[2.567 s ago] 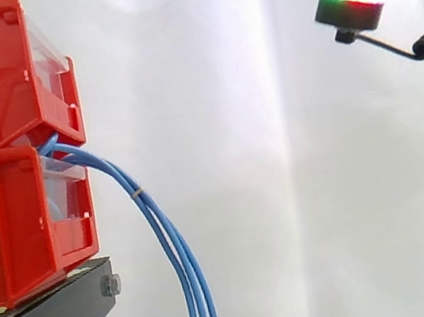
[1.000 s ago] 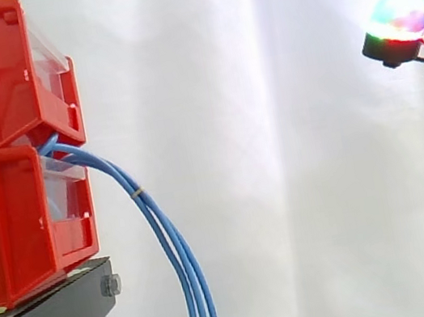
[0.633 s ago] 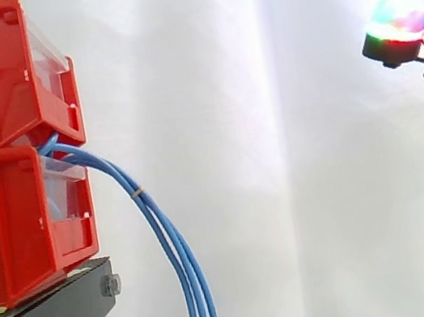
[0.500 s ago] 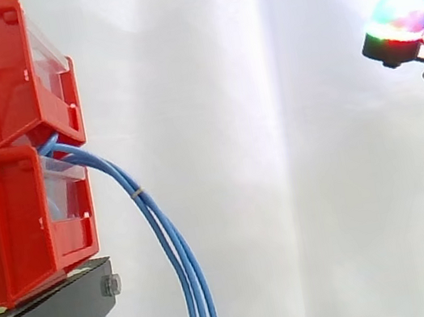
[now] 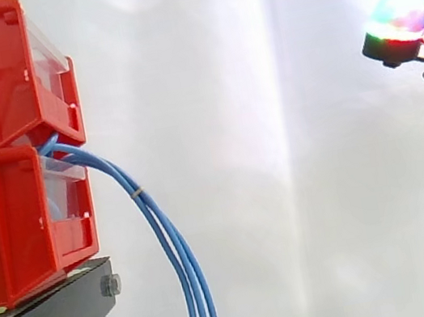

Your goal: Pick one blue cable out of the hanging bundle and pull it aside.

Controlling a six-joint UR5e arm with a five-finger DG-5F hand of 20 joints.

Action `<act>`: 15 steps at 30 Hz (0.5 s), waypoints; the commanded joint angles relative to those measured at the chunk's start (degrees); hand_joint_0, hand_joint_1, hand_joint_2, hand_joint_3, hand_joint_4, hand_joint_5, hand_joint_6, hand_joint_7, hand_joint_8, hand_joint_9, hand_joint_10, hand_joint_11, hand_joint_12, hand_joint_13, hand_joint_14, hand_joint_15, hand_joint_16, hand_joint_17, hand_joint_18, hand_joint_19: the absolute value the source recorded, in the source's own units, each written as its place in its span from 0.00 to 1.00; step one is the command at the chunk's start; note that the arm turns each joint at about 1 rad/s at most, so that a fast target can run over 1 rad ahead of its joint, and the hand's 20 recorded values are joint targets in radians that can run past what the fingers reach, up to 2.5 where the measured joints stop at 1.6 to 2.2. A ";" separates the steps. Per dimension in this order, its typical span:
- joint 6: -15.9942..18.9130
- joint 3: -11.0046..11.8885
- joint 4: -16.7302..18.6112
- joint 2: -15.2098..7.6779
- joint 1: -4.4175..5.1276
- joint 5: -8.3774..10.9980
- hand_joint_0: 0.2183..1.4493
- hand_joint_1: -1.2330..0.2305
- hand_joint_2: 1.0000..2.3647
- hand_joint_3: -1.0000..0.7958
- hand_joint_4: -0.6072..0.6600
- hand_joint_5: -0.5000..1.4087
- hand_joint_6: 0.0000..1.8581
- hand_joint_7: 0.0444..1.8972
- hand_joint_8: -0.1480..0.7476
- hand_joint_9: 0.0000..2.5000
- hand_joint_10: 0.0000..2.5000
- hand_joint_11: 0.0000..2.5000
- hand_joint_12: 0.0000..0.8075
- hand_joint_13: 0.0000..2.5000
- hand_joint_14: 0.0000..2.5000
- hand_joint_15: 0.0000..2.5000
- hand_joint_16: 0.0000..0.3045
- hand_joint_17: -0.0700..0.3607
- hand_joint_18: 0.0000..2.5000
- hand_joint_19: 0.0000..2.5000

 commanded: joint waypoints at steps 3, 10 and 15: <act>0.00 0.01 0.00 0.01 0.00 0.00 0.23 0.42 0.00 0.29 0.59 0.14 0.27 0.32 0.42 0.19 0.00 0.02 0.41 0.14 0.00 0.07 0.16 0.42 0.06 0.07; 0.00 0.01 0.00 0.01 0.00 0.00 0.23 0.42 0.00 0.29 0.59 0.14 0.27 0.32 0.42 0.19 0.00 0.02 0.41 0.14 0.00 0.07 0.16 0.42 0.07 0.07; 0.00 0.01 0.00 0.01 0.00 0.00 0.23 0.42 0.00 0.29 0.59 0.14 0.27 0.32 0.42 0.19 0.00 0.02 0.41 0.15 0.00 0.07 0.16 0.42 0.08 0.07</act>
